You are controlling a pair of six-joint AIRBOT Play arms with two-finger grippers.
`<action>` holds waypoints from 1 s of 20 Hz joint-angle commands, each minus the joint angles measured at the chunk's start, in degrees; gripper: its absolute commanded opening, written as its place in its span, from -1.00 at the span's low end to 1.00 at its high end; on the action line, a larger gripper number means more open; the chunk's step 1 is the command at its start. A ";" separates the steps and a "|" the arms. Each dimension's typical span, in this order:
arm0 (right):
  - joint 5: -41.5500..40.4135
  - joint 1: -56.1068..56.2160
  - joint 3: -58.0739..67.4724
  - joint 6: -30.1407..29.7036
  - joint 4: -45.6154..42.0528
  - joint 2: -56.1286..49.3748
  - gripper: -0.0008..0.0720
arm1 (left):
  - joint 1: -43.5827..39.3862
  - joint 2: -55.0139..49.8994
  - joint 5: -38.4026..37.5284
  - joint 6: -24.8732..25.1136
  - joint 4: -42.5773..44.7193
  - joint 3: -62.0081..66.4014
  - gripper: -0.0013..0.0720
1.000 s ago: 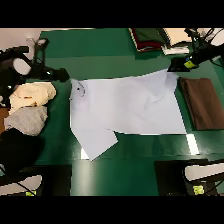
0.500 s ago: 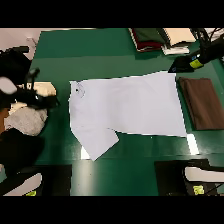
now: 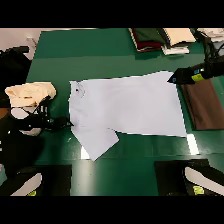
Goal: Fold the shirts.
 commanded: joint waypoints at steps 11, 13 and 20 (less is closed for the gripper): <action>4.17 -3.48 -2.80 1.64 -0.48 2.16 0.04 | -10.56 0.37 7.50 0.50 -3.50 1.27 -0.90; 10.25 -7.56 -2.86 1.62 -4.85 2.16 0.04 | -10.56 0.35 5.22 0.59 -2.16 5.16 -0.90; 6.91 -30.38 -25.94 1.62 -11.85 9.70 0.58 | -10.56 0.33 4.24 1.09 -1.70 9.55 -0.90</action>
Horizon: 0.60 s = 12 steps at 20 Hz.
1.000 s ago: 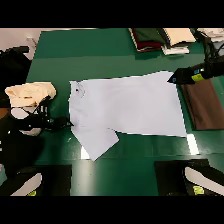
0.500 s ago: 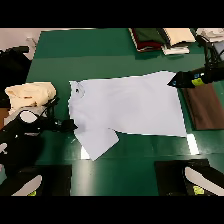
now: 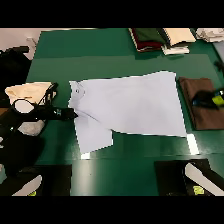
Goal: Fold the shirts.
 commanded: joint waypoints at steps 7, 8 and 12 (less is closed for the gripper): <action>-11.91 -16.15 -26.69 -3.56 4.35 -1.64 0.37 | -0.04 0.02 -0.33 0.15 0.42 1.14 -0.90; -12.98 -15.30 -26.93 -3.58 4.50 -2.58 0.37 | -0.04 0.04 -0.33 0.15 0.42 1.16 -0.90; -15.63 -8.39 -26.80 -3.52 5.88 -6.78 0.22 | -0.04 0.02 -0.24 0.15 0.37 1.14 -0.90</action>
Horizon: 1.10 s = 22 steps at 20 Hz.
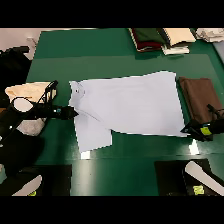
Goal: Fold the shirts.
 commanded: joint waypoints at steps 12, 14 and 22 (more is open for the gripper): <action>-5.66 23.47 31.26 -0.87 2.64 15.50 -0.94 | 0.00 17.62 -4.79 -9.25 19.04 25.14 -0.91; -7.04 23.43 42.25 -0.68 2.51 18.80 -0.94 | 0.00 20.11 -4.39 -9.53 20.68 36.57 -0.91; -4.52 14.32 72.54 -0.68 2.25 22.10 -0.95 | 0.00 20.52 -1.31 -10.99 21.11 69.18 -0.91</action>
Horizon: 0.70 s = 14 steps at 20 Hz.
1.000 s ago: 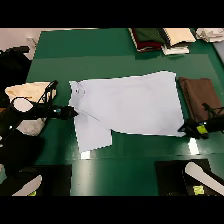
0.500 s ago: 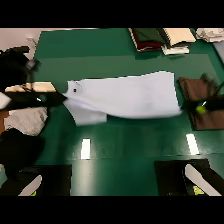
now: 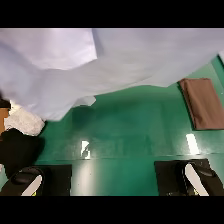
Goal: Fold the shirts.
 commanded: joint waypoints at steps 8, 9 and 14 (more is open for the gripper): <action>15.23 -3.96 17.31 3.13 0.09 -12.15 -0.95 | 0.04 -12.26 -13.88 -0.74 2.45 10.14 -0.91; 16.22 -3.32 16.35 3.13 0.00 -14.36 -0.95 | 0.04 -16.26 -17.31 -0.74 2.43 10.14 -0.90; 15.02 5.38 0.00 3.06 -1.99 -25.66 -0.95 | 0.04 -39.21 -22.77 -0.72 2.49 10.14 -0.90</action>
